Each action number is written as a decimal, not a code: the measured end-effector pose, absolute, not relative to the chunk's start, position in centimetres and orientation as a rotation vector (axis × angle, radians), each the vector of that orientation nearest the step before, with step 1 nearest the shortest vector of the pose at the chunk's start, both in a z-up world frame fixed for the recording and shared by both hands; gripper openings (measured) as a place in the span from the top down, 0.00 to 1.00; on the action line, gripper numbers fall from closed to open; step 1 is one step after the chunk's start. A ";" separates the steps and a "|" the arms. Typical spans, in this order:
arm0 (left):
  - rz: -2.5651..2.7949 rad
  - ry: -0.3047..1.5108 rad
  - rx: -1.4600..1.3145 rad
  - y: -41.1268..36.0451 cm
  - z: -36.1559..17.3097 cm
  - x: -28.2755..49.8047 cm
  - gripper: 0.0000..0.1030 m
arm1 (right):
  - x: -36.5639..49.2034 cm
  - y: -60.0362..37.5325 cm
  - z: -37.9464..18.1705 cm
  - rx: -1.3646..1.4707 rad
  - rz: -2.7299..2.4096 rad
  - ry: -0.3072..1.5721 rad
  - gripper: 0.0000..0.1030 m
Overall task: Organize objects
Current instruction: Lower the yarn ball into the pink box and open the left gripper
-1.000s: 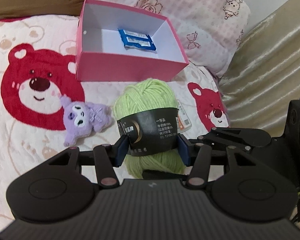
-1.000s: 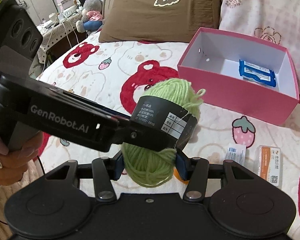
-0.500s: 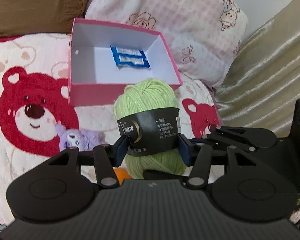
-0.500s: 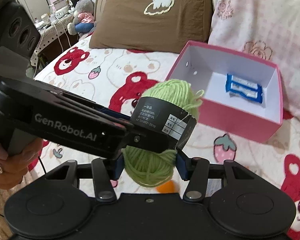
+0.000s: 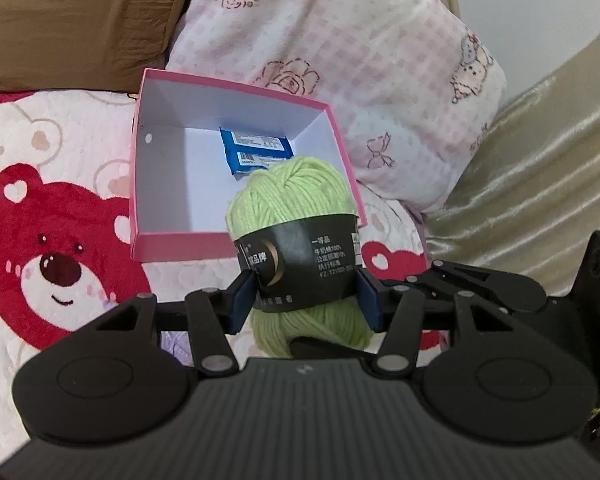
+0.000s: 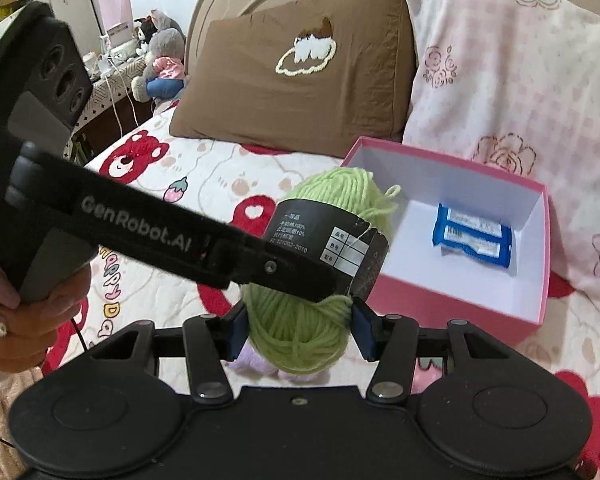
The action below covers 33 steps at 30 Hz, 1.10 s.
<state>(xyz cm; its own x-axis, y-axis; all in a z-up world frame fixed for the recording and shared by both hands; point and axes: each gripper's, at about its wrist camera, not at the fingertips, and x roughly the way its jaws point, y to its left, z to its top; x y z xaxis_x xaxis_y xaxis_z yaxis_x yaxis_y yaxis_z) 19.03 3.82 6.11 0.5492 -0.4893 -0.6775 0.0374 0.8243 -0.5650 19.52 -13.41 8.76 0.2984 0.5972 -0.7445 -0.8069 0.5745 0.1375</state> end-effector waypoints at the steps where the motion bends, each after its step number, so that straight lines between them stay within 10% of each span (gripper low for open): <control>1: -0.326 0.950 -0.539 3.9 6.1 19.4 0.49 | 19.8 -13.3 8.8 -0.288 0.954 0.842 0.44; 33: -0.262 0.942 -0.447 2.4 -1.0 33.7 0.48 | 35.2 -14.0 0.7 0.030 0.990 0.867 0.45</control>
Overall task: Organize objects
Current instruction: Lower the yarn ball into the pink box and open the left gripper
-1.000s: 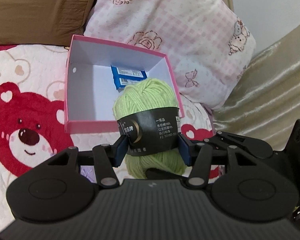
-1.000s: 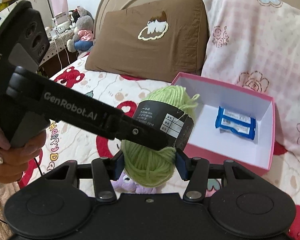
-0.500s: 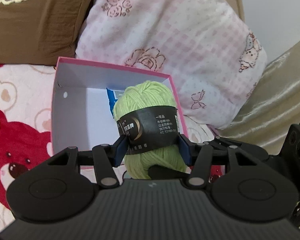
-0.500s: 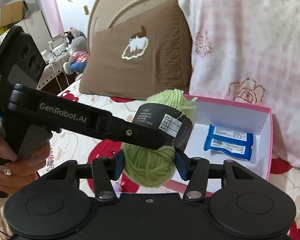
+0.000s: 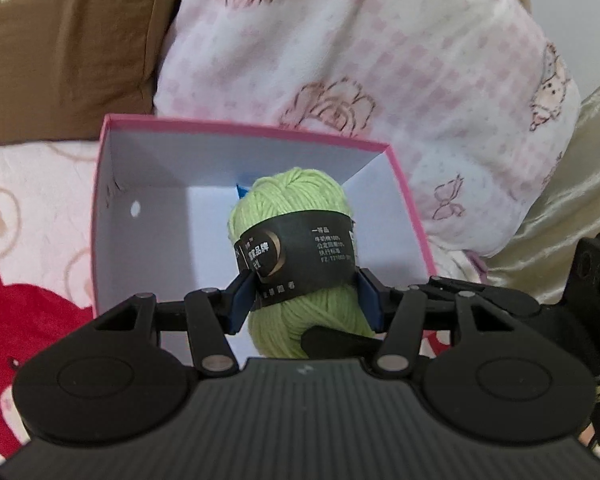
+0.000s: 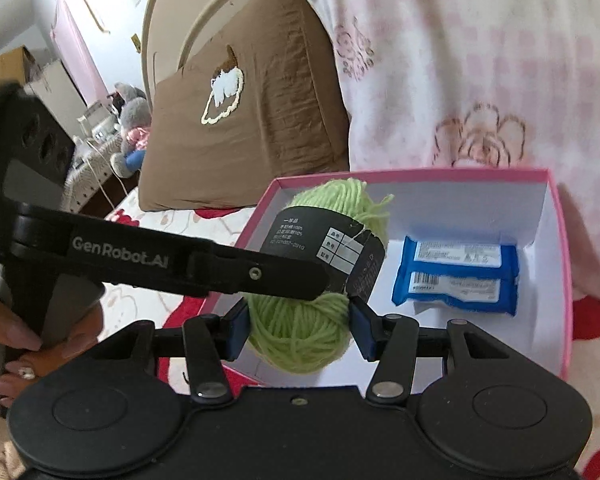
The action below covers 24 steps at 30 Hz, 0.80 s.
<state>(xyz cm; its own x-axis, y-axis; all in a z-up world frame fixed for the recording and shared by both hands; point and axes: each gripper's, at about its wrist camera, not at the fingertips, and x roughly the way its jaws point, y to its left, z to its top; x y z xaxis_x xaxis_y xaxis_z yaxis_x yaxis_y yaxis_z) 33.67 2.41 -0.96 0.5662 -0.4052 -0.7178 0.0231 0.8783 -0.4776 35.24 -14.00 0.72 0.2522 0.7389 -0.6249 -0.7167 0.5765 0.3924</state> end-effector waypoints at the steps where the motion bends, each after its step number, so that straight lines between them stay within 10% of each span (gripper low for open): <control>1: -0.259 0.942 -0.435 2.3 -1.3 33.9 0.48 | 35.4 -14.0 0.3 0.028 0.989 0.875 0.45; 24: -0.166 1.019 -0.500 4.3 -8.0 38.3 0.49 | 39.8 -8.5 -3.5 -0.183 0.927 1.025 0.46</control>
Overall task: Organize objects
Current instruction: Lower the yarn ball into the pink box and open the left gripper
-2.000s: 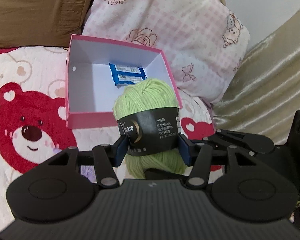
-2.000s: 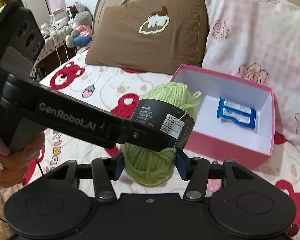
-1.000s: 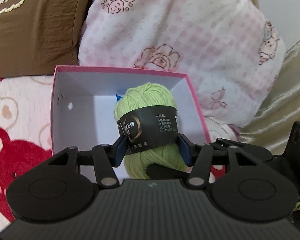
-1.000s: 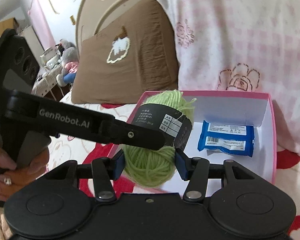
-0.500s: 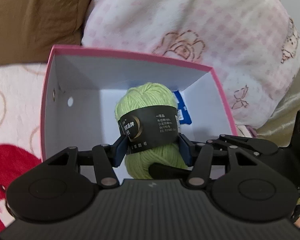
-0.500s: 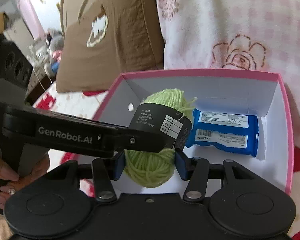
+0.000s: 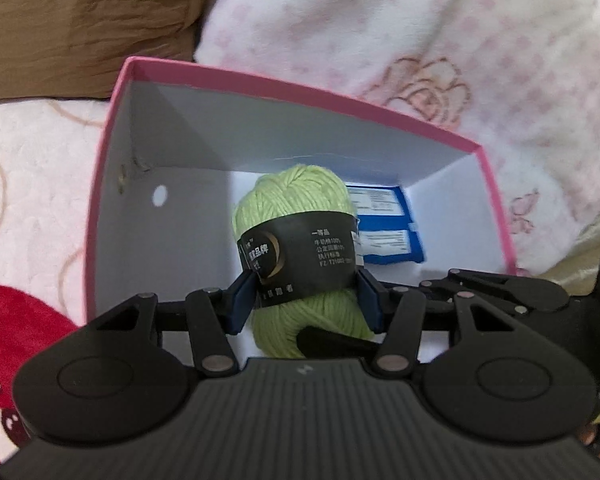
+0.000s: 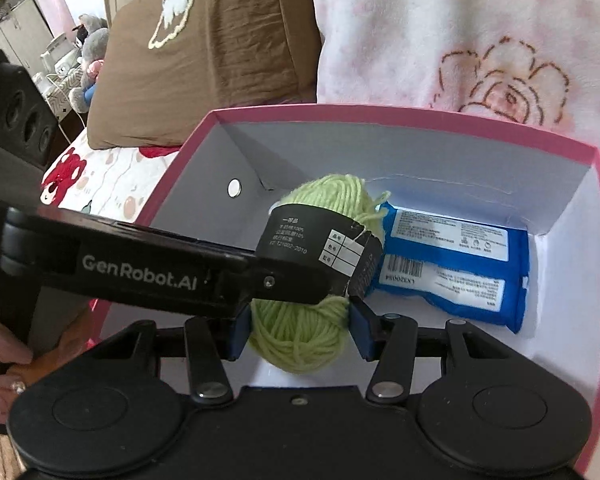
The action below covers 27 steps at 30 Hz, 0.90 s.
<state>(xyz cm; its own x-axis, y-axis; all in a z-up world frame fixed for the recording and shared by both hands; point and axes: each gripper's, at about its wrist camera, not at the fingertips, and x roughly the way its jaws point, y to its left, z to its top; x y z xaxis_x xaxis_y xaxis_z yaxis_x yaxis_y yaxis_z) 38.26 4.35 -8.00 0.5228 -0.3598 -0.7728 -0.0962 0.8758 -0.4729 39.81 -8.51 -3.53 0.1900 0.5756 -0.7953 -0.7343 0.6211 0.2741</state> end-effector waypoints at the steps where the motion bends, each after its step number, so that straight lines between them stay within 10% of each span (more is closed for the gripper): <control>1: -0.156 1.022 -0.488 4.3 -8.2 38.5 0.50 | 40.0 -8.1 -3.7 -0.189 0.928 1.034 0.46; 27: -0.089 1.003 -0.413 3.6 -7.9 39.6 0.53 | 40.0 -7.7 -4.3 -0.116 0.807 1.021 0.60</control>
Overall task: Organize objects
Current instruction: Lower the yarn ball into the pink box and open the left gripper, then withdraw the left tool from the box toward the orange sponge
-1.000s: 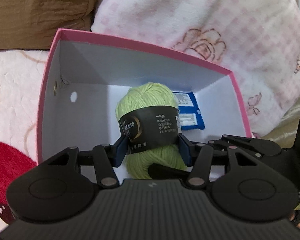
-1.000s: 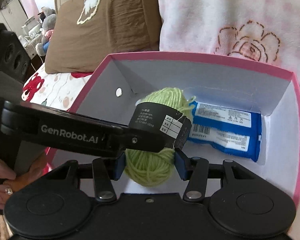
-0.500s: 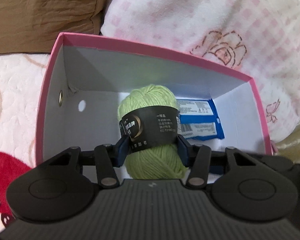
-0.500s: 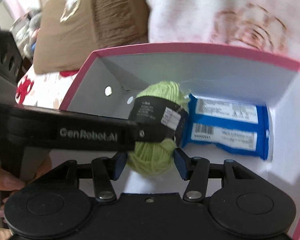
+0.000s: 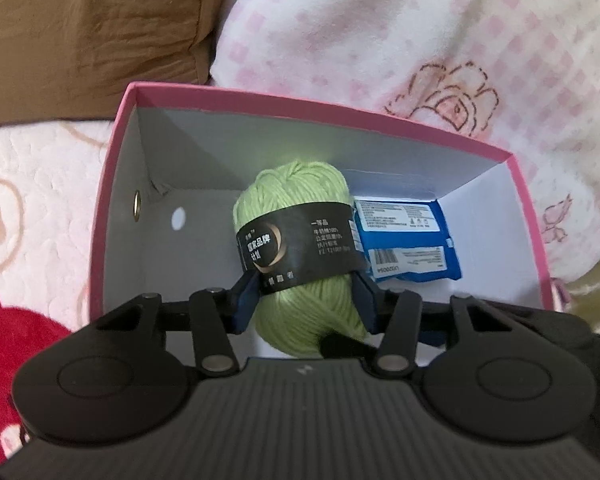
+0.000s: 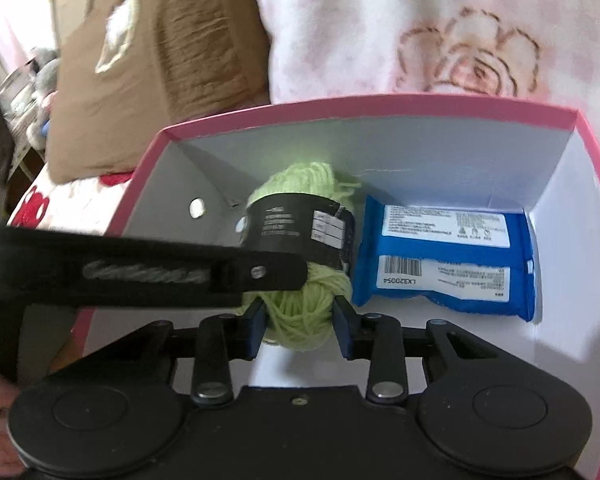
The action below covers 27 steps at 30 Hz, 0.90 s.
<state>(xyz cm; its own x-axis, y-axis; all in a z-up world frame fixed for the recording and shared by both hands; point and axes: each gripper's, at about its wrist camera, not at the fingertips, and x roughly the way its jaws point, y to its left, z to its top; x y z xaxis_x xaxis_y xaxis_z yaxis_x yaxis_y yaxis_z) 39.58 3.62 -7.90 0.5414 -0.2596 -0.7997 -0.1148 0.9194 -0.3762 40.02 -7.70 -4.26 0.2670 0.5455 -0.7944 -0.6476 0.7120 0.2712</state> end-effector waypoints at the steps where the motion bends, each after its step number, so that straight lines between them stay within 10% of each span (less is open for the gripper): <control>1: -0.083 0.998 -0.395 3.4 -7.9 39.6 0.53 | 39.6 -7.8 -4.0 -0.134 0.820 1.003 0.59; 27: -0.163 1.062 -0.219 1.7 2.8 27.6 0.45 | 29.0 -15.6 6.2 -0.199 0.764 0.818 0.40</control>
